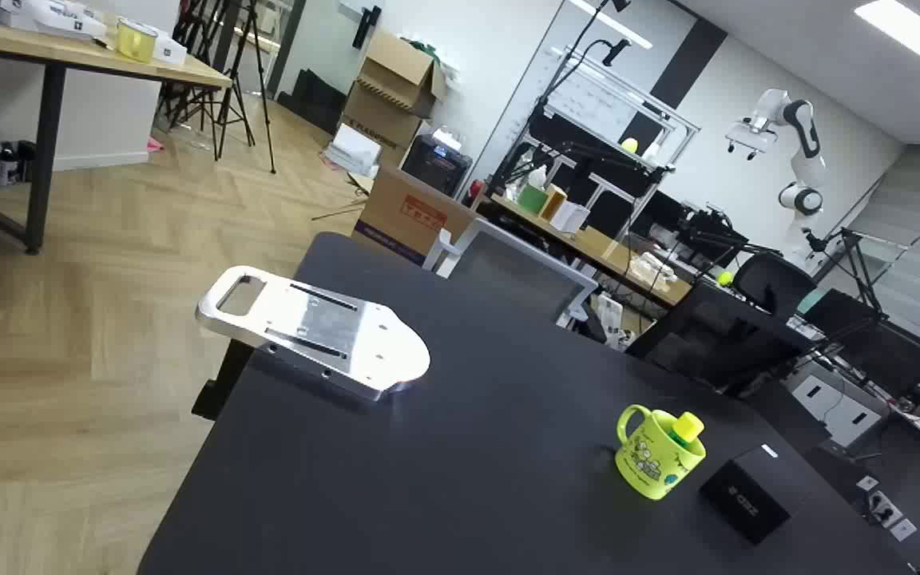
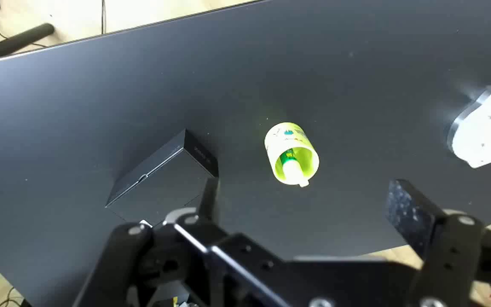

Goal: Remove the glue stick from the cup,place it on the box then the table,back into the cup and lastly on the table

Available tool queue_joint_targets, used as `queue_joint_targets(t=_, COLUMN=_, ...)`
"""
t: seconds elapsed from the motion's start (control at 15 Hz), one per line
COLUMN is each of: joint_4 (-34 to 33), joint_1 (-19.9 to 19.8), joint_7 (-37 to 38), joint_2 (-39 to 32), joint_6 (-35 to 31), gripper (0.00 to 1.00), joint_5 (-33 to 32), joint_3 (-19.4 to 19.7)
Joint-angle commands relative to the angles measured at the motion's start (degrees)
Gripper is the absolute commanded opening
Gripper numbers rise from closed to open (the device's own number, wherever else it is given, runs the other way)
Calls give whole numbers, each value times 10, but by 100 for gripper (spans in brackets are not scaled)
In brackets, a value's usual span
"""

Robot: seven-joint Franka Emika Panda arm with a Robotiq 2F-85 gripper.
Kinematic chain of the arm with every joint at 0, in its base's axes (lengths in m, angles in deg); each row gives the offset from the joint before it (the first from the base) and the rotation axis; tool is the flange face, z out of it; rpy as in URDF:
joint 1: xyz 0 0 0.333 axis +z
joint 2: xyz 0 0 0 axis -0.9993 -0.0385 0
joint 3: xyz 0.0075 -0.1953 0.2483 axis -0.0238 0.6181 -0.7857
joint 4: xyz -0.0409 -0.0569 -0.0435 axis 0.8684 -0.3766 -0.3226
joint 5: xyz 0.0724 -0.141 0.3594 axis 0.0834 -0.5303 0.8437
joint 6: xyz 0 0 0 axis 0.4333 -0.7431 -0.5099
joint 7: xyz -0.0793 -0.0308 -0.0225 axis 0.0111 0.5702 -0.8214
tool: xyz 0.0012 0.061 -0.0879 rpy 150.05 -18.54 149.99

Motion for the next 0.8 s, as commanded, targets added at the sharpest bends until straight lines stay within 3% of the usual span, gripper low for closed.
queue_joint_targets(t=0.0, joint_4=-1, joint_1=-5, joint_7=-2, joint_2=-1, joint_6=0, gripper=100, joint_5=3, joint_3=-4)
queue_joint_targets(t=0.73, joint_4=-9, joint_1=0, joint_7=-16, joint_2=-22, joint_6=-12, gripper=100, joint_5=2, joint_3=1)
